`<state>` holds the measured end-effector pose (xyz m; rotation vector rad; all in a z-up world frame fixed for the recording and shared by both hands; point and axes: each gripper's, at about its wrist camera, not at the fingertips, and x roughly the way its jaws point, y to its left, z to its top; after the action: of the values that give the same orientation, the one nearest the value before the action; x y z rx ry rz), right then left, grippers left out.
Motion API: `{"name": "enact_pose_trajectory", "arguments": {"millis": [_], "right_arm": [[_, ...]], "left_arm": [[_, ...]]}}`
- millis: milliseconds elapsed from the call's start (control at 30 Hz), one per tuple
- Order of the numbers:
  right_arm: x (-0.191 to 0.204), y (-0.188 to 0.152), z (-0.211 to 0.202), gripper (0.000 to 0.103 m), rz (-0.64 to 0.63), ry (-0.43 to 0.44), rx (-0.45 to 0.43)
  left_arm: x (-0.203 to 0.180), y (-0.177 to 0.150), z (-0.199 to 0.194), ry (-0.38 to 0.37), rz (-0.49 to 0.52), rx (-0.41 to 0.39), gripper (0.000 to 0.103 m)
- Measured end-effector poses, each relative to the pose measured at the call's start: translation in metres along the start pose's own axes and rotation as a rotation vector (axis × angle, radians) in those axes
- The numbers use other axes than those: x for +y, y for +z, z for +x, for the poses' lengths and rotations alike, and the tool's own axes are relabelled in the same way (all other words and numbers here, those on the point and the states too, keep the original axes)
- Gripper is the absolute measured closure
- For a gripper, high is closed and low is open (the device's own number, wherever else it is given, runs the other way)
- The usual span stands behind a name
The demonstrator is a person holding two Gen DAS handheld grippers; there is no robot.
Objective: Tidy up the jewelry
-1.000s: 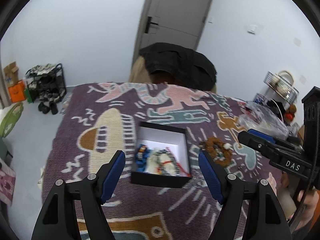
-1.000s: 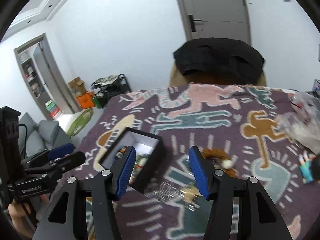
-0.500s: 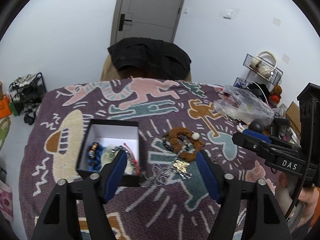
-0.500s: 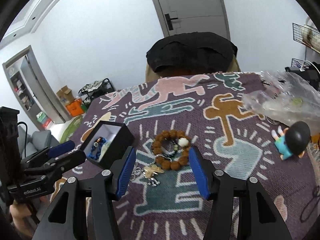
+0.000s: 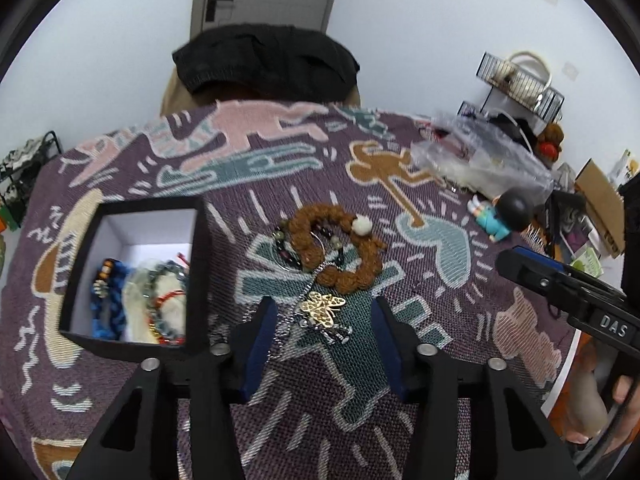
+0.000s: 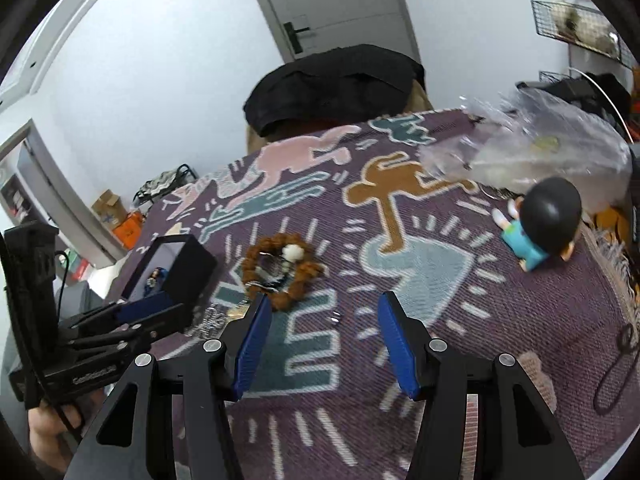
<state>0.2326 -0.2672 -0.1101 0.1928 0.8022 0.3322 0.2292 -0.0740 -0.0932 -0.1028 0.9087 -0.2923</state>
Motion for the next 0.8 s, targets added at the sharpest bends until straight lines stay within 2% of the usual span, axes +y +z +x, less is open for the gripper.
{"name": "enact_pose_trajectory", "arguments": {"millis": [233, 467, 800], "right_arm": [[-0.02, -0.01, 0.004, 0.048, 0.026, -0.012, 0.024], [-0.033, -0.018, 0.007, 0.048, 0.051, -0.02, 0.039], [-0.033, -0.024, 0.018, 0.048, 0.052, -0.019, 0.067]], "left_arm": [[-0.011, 0.005, 0.026, 0.01, 0.04, 0.05, 0.056], [-0.016, 0.005, 0.046, 0.055, 0.092, 0.09, 0.056], [-0.014, 0.0, 0.065, 0.092, 0.123, 0.131, 0.056]]}}
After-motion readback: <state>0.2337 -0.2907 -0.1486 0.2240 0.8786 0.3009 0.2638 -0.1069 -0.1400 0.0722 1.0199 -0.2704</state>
